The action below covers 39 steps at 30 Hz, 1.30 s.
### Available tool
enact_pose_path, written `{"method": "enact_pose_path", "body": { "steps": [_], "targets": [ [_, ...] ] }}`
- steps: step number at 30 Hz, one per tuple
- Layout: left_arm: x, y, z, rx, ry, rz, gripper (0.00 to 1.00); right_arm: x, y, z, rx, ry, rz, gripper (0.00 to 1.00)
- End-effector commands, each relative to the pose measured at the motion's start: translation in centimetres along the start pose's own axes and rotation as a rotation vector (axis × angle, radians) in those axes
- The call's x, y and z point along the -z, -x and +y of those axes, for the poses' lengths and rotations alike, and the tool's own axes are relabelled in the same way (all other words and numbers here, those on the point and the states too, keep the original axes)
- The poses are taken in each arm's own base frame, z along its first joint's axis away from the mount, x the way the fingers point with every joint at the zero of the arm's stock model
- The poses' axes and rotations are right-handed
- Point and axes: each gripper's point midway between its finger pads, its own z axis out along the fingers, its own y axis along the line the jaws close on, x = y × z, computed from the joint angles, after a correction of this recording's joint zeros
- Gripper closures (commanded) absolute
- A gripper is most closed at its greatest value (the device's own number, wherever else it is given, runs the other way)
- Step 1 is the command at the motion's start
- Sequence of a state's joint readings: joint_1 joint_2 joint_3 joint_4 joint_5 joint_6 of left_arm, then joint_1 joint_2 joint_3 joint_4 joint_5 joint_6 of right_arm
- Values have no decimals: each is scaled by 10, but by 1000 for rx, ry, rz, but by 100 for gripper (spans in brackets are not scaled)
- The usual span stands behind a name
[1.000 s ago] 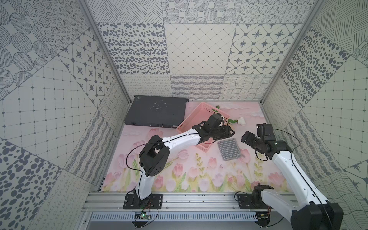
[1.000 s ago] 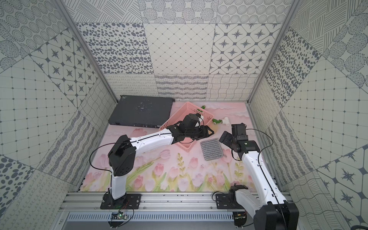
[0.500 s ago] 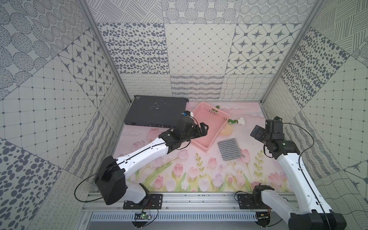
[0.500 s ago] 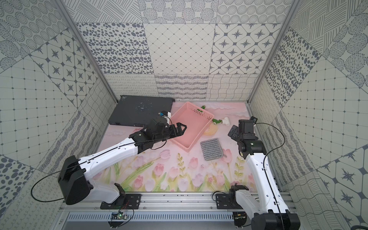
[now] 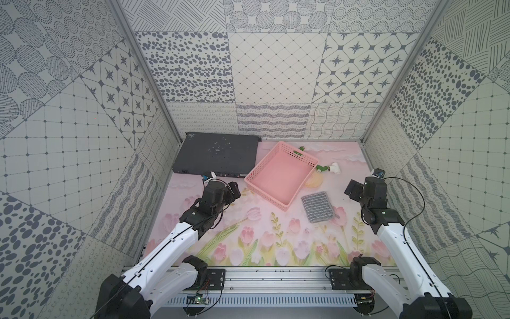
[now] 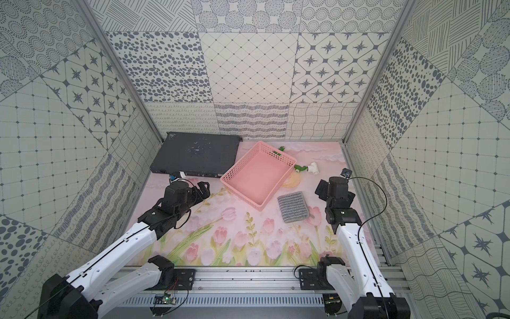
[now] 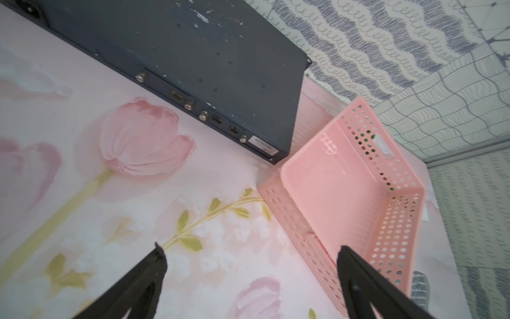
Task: Fold the square dishcloth
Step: Reset both arms
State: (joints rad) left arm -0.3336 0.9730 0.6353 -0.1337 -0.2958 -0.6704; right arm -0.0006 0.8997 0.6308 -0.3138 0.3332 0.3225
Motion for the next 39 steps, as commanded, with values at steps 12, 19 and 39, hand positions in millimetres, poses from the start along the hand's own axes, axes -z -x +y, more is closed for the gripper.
{"method": "enact_pose_path", "body": {
  "steps": [12, 19, 39],
  "targets": [
    [-25, 9, 25, -233, -45, -106, 1, -8, -22, 23, 51, 227, -295, 3],
    [-33, 4, 20, -309, -91, -114, 1, -23, -32, 28, 73, 237, -269, 3],
    [-47, 6, 36, -364, -132, -179, 1, -61, -21, 58, 116, 311, -366, 3]
  ]
}}
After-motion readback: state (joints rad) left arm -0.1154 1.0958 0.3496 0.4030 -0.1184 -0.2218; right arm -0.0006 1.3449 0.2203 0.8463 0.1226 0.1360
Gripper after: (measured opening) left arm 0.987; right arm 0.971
